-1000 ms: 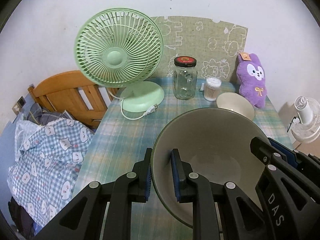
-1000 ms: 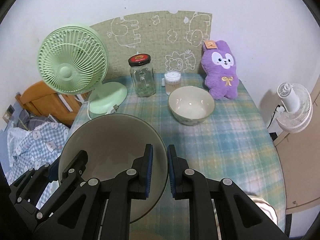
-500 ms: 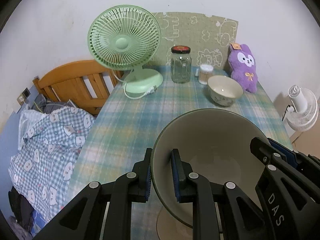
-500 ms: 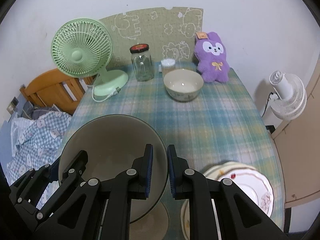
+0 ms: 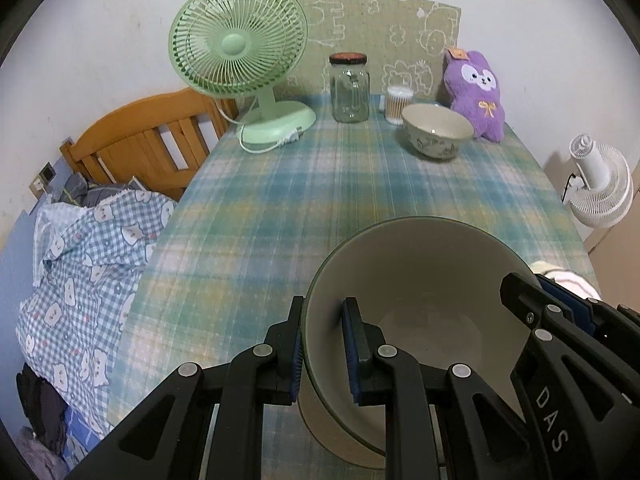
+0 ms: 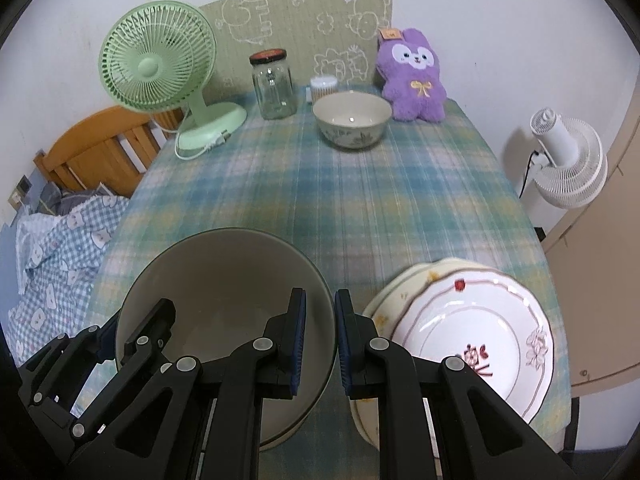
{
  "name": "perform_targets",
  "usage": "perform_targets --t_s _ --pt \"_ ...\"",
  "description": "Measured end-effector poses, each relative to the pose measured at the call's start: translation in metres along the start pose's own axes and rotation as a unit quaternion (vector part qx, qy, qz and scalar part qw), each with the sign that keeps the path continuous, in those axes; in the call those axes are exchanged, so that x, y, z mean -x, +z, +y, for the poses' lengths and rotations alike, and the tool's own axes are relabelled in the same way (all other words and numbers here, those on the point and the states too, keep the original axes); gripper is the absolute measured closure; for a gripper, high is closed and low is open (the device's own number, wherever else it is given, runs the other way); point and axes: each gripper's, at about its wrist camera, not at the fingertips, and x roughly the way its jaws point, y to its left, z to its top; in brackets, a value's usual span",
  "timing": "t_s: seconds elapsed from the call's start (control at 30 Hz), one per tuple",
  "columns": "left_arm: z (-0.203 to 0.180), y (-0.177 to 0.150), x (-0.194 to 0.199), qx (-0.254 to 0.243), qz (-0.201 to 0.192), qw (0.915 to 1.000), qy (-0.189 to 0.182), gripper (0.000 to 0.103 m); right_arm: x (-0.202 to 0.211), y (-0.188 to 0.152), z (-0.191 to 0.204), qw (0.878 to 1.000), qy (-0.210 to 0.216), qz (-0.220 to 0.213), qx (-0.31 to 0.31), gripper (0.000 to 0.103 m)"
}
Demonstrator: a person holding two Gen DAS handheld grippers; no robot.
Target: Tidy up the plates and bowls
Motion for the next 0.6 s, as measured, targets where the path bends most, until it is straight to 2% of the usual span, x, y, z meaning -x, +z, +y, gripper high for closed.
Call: perform_targets --t_s 0.6 --pt "0.011 -0.034 -0.018 0.007 0.041 0.9991 0.008 0.088 -0.025 -0.031 0.009 0.999 0.005 0.037 0.011 0.085"
